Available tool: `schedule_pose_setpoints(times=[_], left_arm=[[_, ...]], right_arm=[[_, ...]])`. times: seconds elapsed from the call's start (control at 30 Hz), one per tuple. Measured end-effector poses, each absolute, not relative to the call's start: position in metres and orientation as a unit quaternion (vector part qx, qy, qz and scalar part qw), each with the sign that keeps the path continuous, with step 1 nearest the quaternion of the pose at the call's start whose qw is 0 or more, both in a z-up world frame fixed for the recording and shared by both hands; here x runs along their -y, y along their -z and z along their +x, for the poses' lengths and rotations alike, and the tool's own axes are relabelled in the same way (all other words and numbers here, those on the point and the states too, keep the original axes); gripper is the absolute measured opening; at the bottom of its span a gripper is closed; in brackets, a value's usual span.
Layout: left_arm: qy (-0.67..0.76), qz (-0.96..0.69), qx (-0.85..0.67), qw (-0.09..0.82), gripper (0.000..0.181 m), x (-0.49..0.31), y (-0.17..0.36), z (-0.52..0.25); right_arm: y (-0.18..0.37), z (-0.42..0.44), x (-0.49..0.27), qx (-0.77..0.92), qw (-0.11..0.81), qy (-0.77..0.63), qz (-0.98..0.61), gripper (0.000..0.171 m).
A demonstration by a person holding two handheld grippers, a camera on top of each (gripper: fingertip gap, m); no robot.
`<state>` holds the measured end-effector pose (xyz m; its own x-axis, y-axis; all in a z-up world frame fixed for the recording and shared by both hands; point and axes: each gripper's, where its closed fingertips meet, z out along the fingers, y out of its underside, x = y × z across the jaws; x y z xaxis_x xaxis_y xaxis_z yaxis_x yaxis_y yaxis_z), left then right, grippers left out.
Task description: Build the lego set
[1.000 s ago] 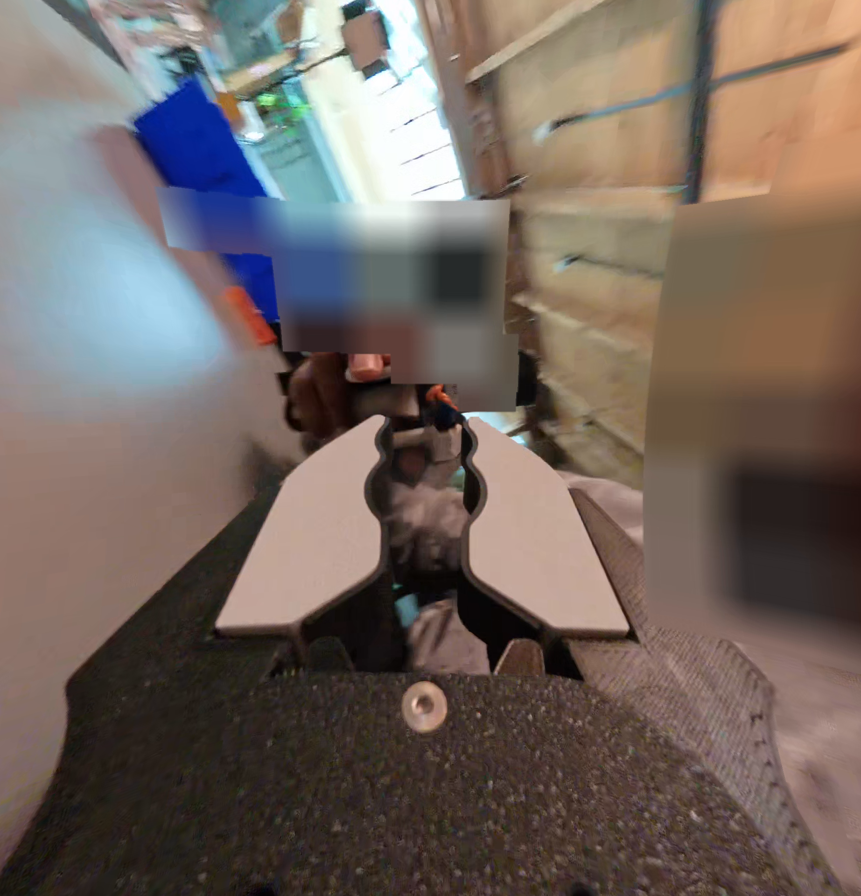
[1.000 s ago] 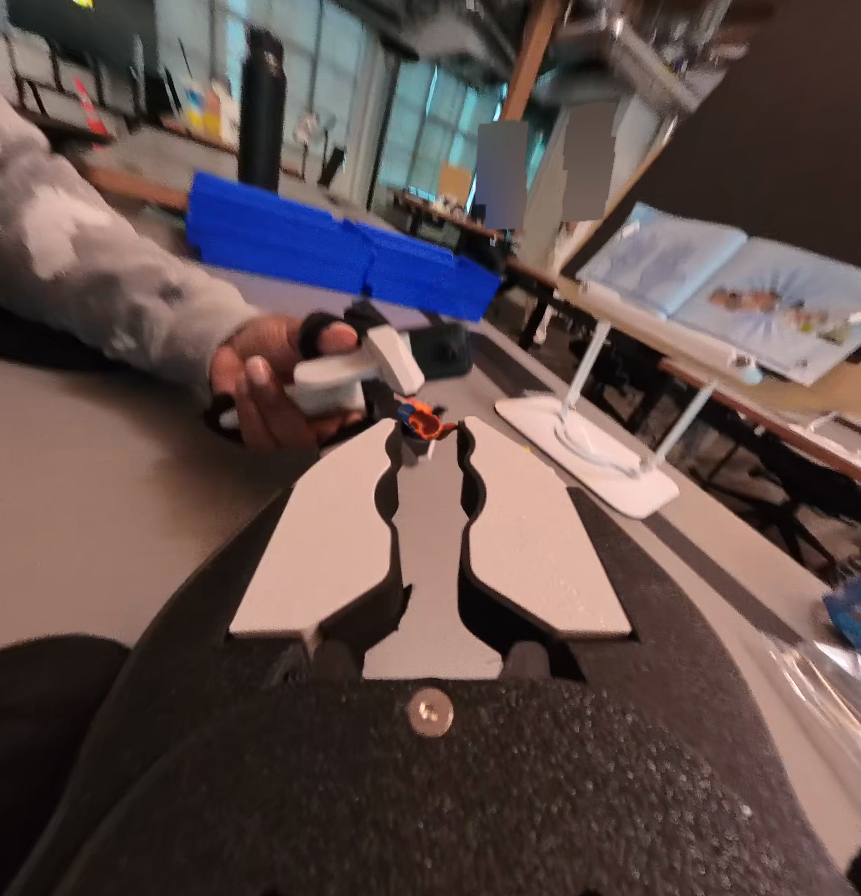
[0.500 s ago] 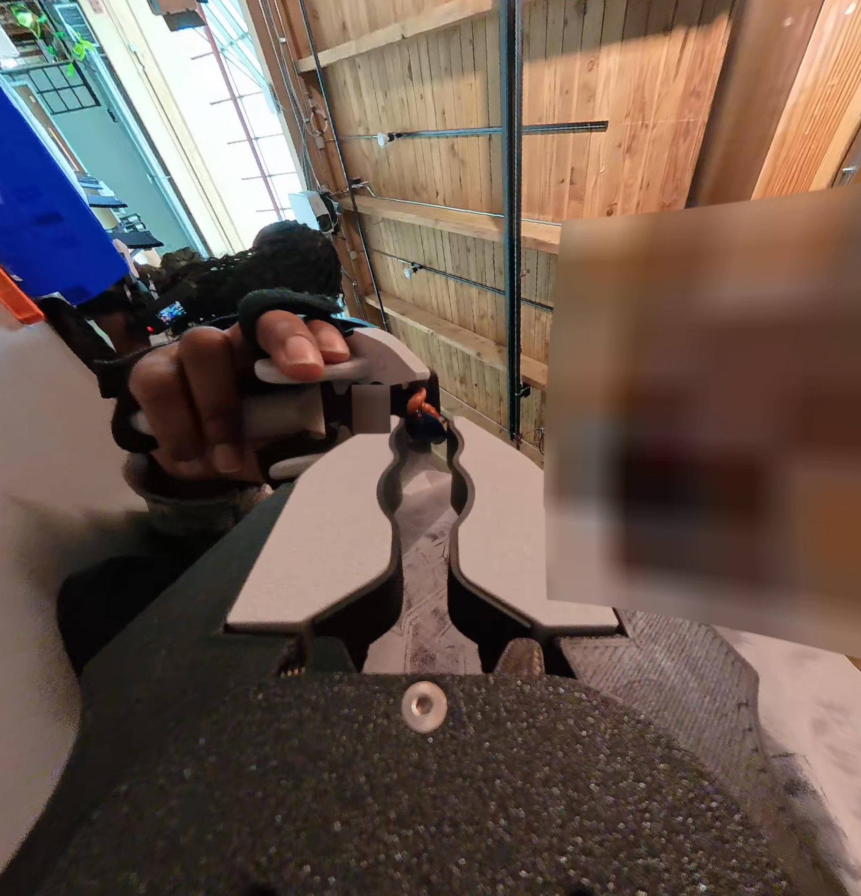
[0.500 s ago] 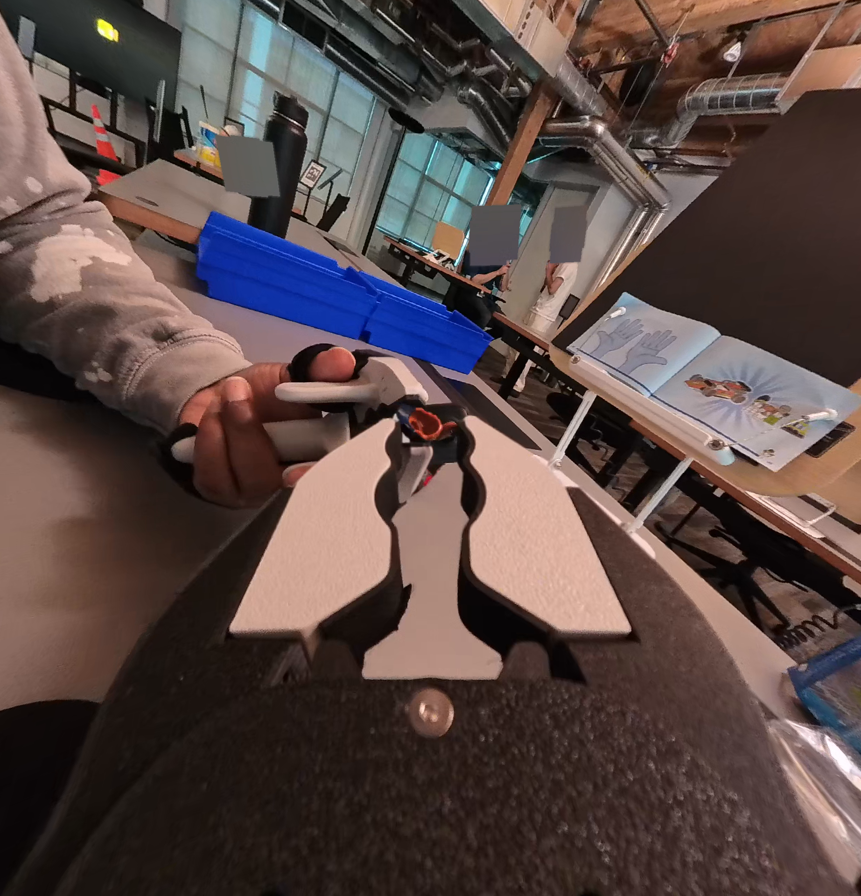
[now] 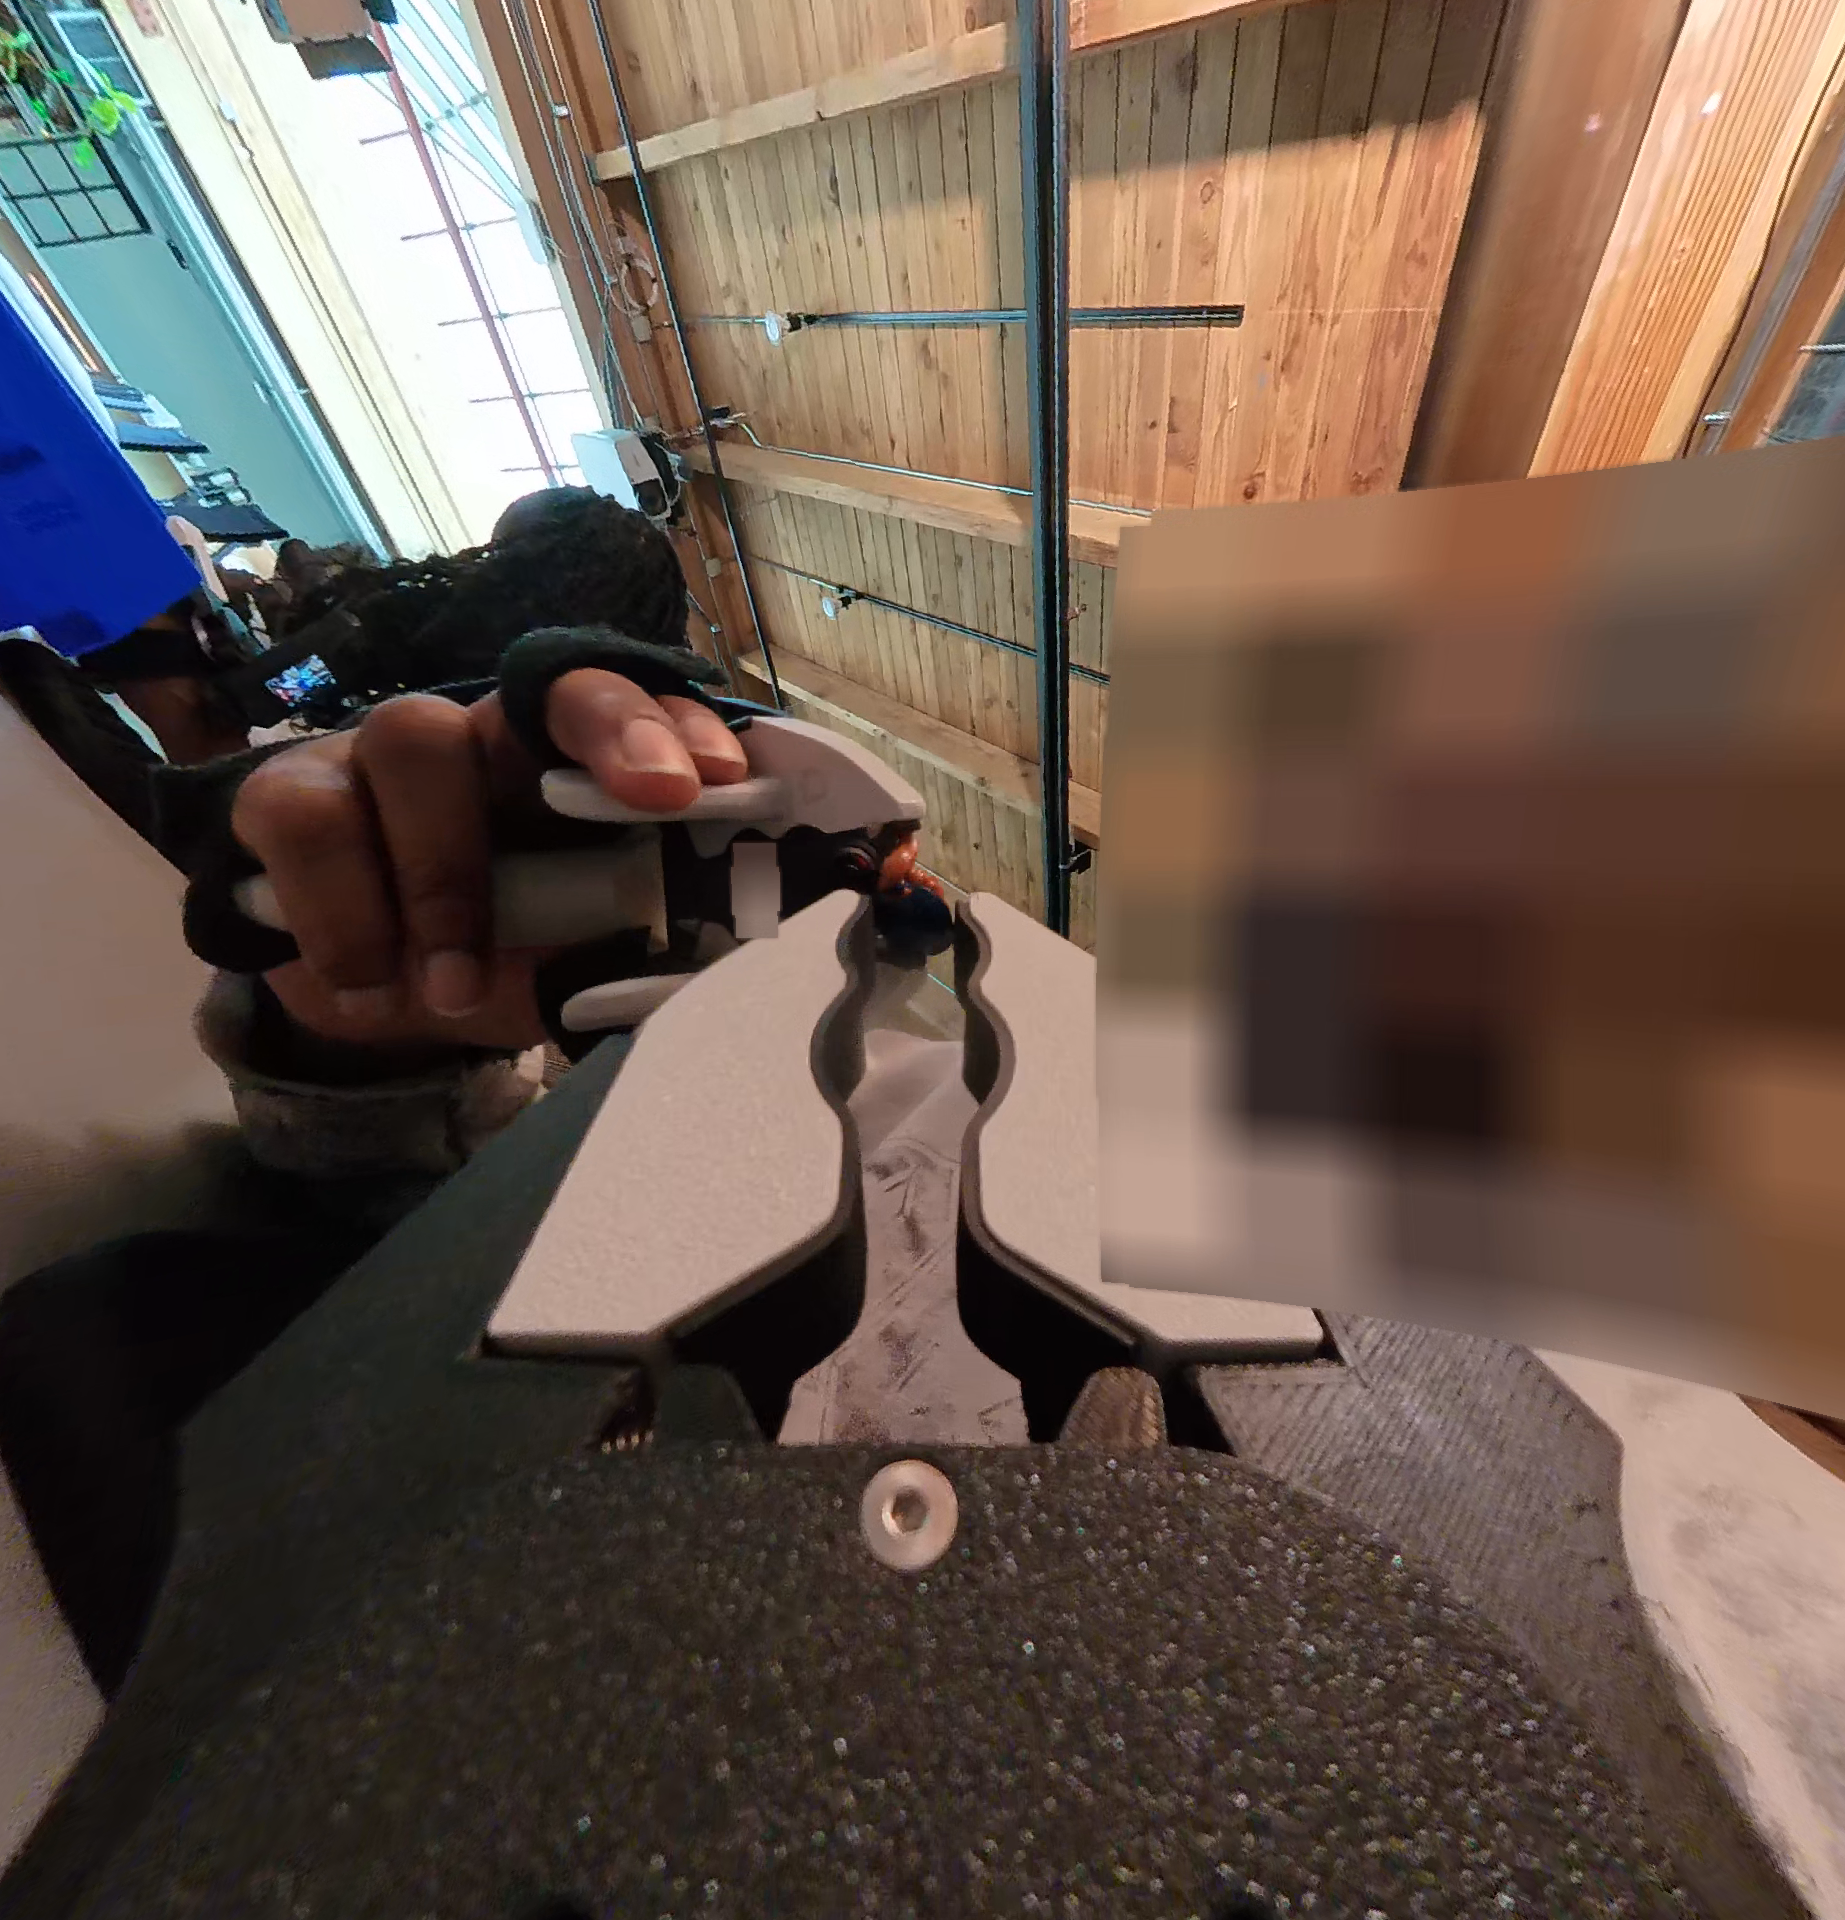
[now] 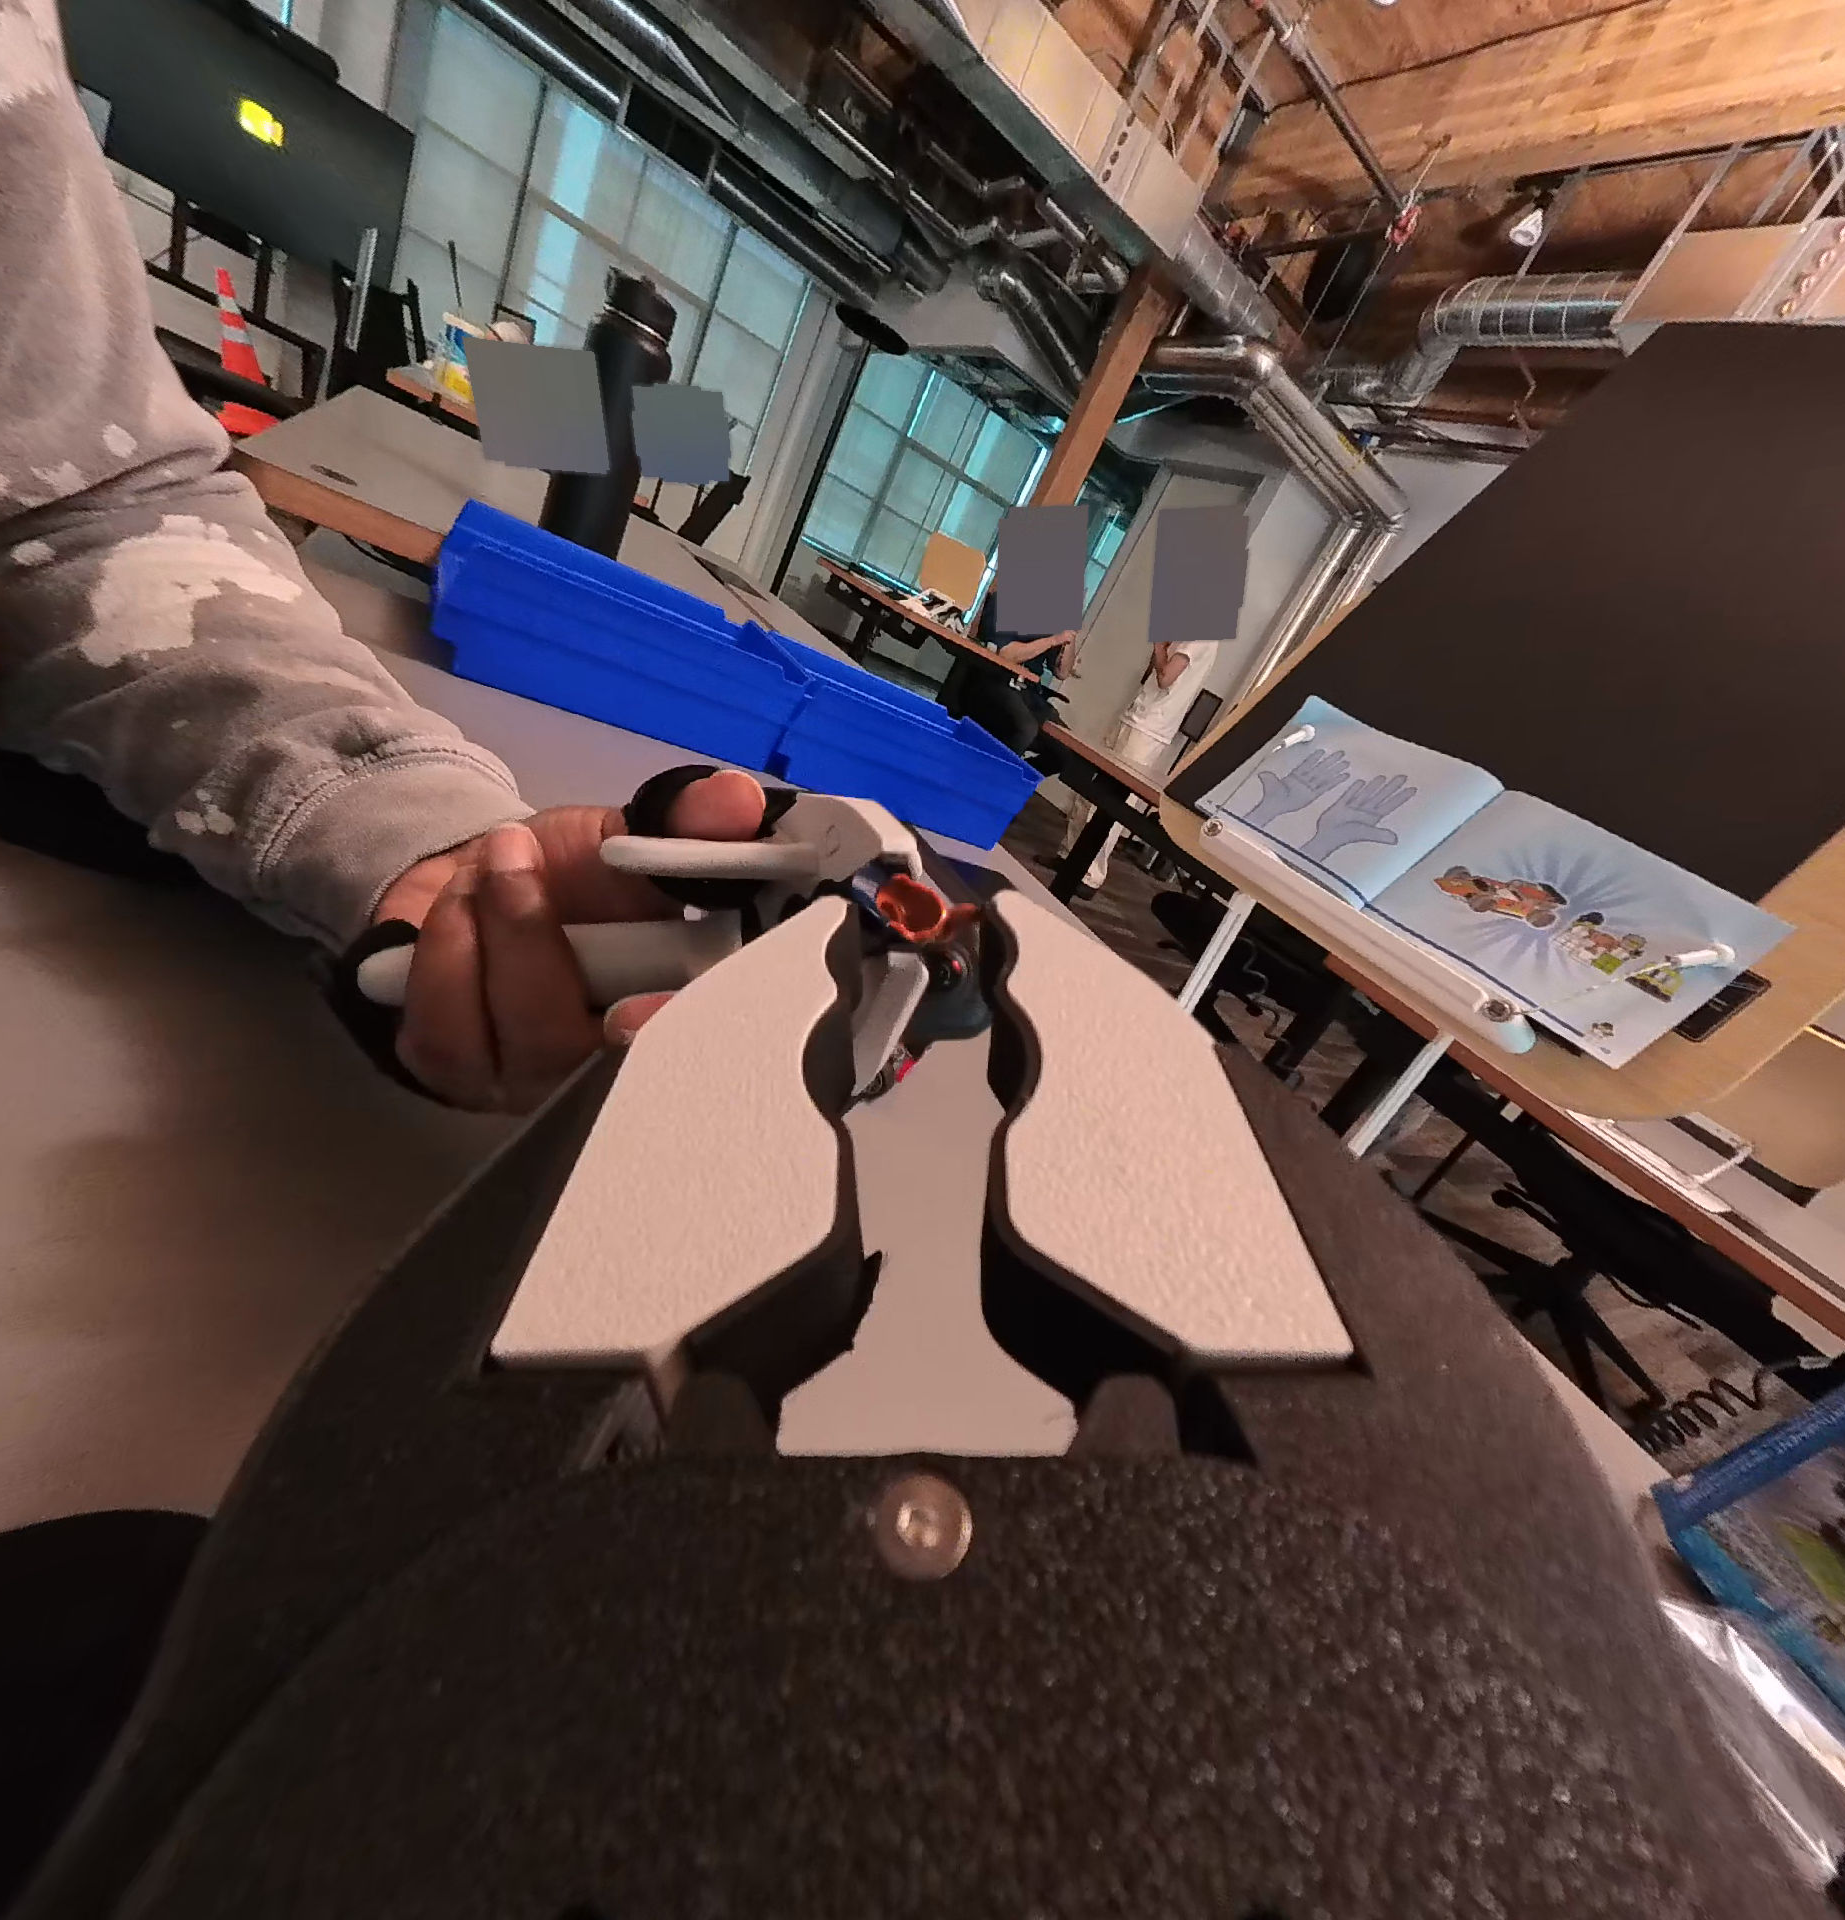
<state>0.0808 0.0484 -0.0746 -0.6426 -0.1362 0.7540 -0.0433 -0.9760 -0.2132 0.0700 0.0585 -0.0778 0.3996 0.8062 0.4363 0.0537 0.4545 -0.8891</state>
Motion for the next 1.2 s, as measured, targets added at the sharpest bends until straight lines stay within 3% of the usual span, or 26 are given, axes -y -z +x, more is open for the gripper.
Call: schedule_pose_setpoints(times=[0.33, 0.53, 0.67, 0.87, 1.2], left_arm=[[0.864, -0.484, -0.120, 0.066, 0.013, -0.064, 0.084, 0.077], [0.604, -0.738, -0.229, 0.198, 0.013, -0.128, 0.143, 0.041], [0.409, -0.836, -0.277, 0.238, 0.013, -0.180, 0.169, -0.003], [0.276, -0.891, -0.305, 0.193, 0.013, -0.231, 0.185, -0.028], [0.227, -0.928, -0.280, 0.089, 0.013, -0.264, 0.193, -0.021]], right_arm=[[0.093, 0.071, -0.070, 0.474, 0.680, -0.270, -0.490, 0.021], [0.140, 0.078, -0.114, 0.468, 0.576, -0.263, -0.617, 0.024], [0.171, 0.074, -0.149, 0.493, 0.503, -0.226, -0.673, 0.025], [0.182, 0.049, -0.207, 0.578, 0.455, -0.175, -0.654, 0.027], [0.214, 0.020, -0.270, 0.647, 0.364, -0.225, -0.630, 0.037]])
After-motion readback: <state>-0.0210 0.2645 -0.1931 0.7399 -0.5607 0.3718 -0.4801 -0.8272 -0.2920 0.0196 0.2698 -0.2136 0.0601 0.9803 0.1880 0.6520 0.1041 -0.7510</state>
